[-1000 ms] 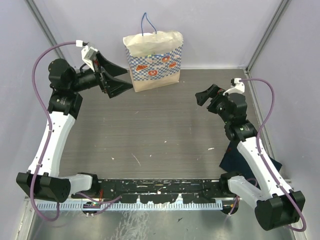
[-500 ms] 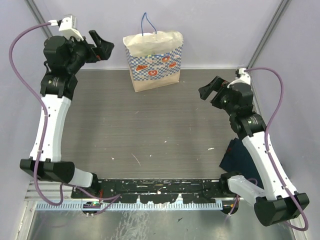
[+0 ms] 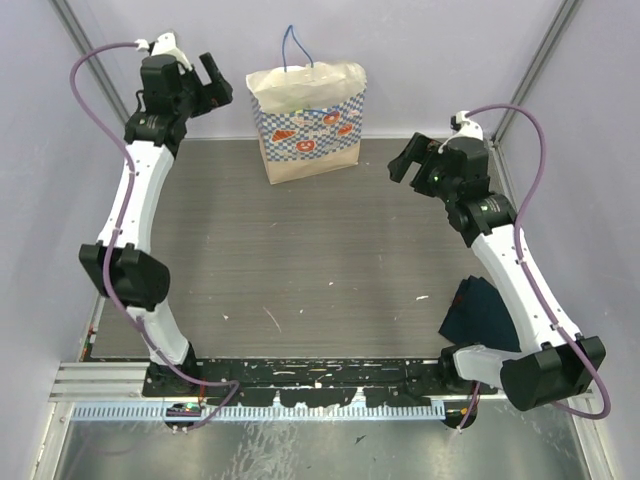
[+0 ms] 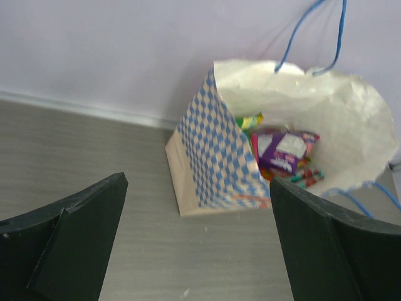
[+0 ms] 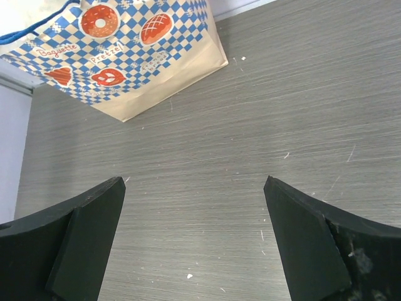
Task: Take the snacks out of the paper bag
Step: Move the paper bag to the center of the board.
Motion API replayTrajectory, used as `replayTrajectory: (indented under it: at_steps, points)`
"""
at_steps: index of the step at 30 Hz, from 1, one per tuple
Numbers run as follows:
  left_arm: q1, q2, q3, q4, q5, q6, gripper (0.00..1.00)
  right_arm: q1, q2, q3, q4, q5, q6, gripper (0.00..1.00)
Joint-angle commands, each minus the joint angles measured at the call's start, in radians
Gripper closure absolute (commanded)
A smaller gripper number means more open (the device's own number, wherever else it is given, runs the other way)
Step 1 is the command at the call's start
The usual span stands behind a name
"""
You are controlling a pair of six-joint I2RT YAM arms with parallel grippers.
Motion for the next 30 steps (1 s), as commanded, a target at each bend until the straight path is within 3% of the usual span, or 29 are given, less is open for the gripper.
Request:
replayTrajectory:
  at_steps: [1, 8, 13, 18, 20, 24, 29, 30]
  points:
    - [-0.042, 0.14, 0.238, -0.012, -0.151, 0.085, 0.01, 0.035, 0.002, 0.051, 0.079, -0.007, -0.024, 0.0]
    - [-0.142, 0.419, 0.526, -0.065, -0.291, 0.244, 0.01, 0.064, 0.035, 0.098, 0.033, 0.045, -0.069, 0.0]
    - [-0.205, 0.516, 0.513, -0.002, -0.423, 0.342, 0.01, 0.069, 0.042, 0.085, 0.027, 0.066, -0.089, 0.0]
    - [-0.206, 0.542, 0.509, -0.007, -0.41, 0.323, 0.07, 0.07, 0.032, 0.016, 0.032, 0.06, -0.093, 0.0]
    - [-0.206, 0.526, 0.48, -0.001, -0.394, 0.317, 0.23, 0.069, 0.028, -0.009, 0.039, 0.058, -0.091, 0.0]
    - [-0.206, 0.465, 0.406, 0.021, -0.374, 0.305, 0.45, 0.07, 0.022, -0.029, 0.032, 0.052, -0.089, 0.0]
    - [-0.206, 0.361, 0.303, 0.026, -0.34, 0.265, 0.94, 0.07, -0.003, -0.019, -0.007, 0.046, -0.098, 0.0]
    - [-0.207, 0.334, 0.273, 0.028, -0.324, 0.258, 1.0, 0.072, -0.005, -0.014, -0.017, 0.045, -0.099, 0.0]
